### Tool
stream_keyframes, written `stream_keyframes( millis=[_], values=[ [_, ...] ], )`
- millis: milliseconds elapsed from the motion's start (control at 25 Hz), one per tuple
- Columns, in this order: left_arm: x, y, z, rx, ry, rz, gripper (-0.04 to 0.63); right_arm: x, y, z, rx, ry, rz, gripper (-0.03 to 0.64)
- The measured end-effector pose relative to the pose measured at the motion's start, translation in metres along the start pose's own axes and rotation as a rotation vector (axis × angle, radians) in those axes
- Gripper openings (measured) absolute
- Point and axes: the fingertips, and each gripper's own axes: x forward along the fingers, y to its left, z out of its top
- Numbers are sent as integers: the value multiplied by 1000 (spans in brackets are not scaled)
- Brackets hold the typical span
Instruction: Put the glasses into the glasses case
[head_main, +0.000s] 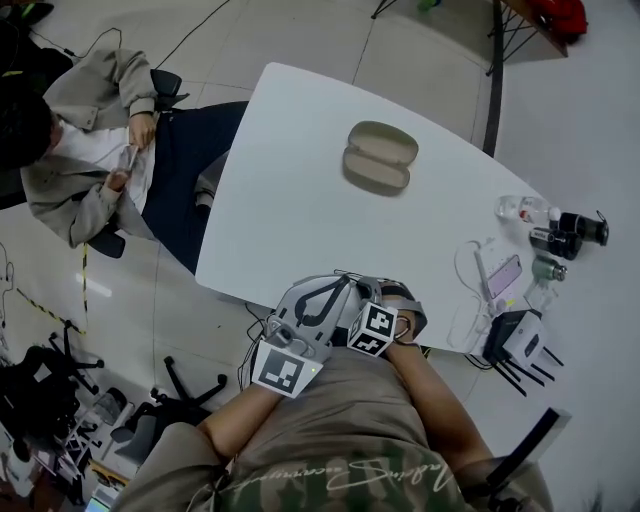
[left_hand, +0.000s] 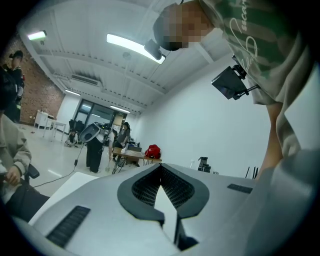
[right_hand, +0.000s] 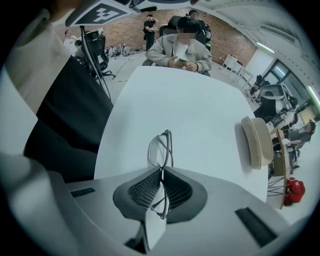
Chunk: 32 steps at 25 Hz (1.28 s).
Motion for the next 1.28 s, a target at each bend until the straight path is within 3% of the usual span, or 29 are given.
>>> stream_keyframes(
  millis=[400, 880, 1280],
  values=[
    [-2, 9, -22, -46, 49, 4, 6, -6, -2, 9, 45, -23, 0, 31],
    [-8, 9, -51, -19, -25, -40, 6, -15, -20, 15, 101, -47, -34, 31],
    [-5, 24, -60, -2, 54, -78, 6, -18, -33, 16, 129, -34, -53, 31]
  ],
)
